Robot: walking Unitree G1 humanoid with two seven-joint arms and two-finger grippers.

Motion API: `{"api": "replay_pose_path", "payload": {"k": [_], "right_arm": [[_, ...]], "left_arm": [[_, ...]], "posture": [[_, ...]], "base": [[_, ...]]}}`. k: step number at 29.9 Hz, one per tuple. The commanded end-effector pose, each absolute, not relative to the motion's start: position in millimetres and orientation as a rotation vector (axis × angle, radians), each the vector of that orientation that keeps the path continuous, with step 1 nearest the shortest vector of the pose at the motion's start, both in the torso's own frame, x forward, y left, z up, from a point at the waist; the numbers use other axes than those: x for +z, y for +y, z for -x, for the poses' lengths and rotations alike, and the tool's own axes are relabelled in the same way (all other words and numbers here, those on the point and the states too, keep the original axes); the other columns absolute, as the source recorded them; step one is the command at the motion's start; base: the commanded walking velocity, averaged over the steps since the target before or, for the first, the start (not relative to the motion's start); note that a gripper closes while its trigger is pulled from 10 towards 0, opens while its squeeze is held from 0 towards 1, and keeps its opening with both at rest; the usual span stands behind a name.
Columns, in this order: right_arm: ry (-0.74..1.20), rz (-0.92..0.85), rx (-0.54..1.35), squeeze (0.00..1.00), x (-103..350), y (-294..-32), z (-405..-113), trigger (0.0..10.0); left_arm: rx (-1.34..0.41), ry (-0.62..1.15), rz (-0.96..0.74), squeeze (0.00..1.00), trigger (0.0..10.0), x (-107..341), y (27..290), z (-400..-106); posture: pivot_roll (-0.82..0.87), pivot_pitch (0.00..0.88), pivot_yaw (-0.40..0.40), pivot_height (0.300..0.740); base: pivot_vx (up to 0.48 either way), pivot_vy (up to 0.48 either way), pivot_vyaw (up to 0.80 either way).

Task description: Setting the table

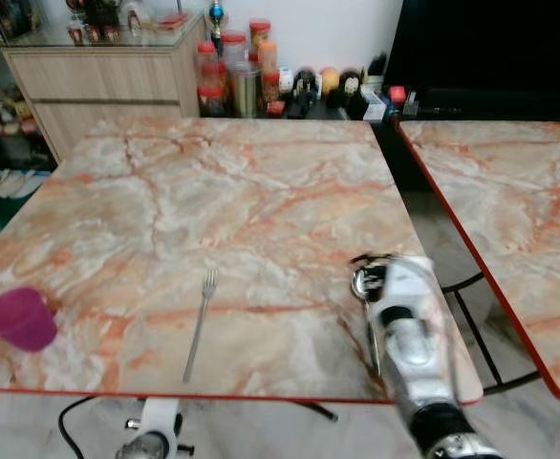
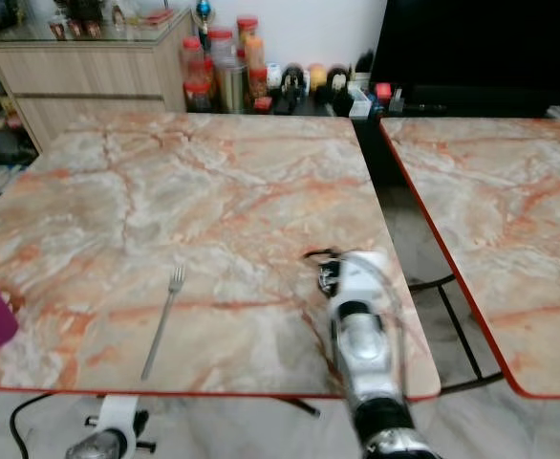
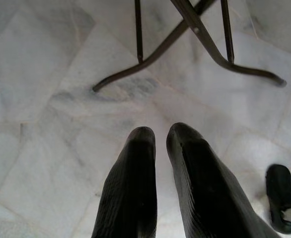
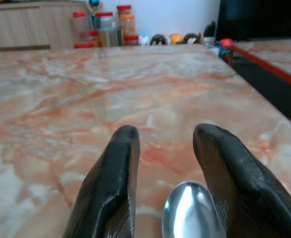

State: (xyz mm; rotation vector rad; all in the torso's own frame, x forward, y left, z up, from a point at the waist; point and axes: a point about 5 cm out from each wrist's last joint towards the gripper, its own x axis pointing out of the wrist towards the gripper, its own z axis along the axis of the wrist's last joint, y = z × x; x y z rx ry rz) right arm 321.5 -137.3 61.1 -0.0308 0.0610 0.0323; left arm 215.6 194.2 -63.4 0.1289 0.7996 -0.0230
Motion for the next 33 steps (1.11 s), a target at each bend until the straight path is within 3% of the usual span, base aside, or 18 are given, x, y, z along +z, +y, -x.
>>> {"api": "replay_pose_path", "payload": {"k": [1, 16, 23, 33], "right_arm": [[0.060, 0.039, 0.003, 0.00, 62.2, -148.8, -321.1, 10.0], [0.145, 0.105, 0.023, 0.00, 70.5, -141.6, -277.3, 10.0], [0.250, 0.124, -0.107, 0.00, 67.3, -157.7, -274.3, 10.0], [0.281, 0.110, -0.060, 0.00, 69.4, -156.8, -282.4, 10.0]], "left_arm": [[-0.029, 0.807, -0.129, 0.00, 10.0, -65.7, 191.6, -212.2], [-0.023, 0.818, -0.138, 0.00, 10.0, -67.9, 199.2, -205.8], [-0.034, 0.820, -0.139, 0.00, 10.0, -67.9, 197.4, -206.4], [-0.029, 0.821, -0.140, 0.00, 10.0, -68.0, 196.1, -206.7]], "posture": [[0.03, 0.000, -0.008, 0.736], [0.01, 0.000, 0.006, 0.736], [0.01, 0.000, 0.004, 0.736], [0.02, 0.000, -0.005, 0.736]], "base": [[0.000, 0.000, 0.00], [0.000, 0.000, 0.00], [0.000, 0.000, 0.00], [0.000, 0.000, 0.00]]}}
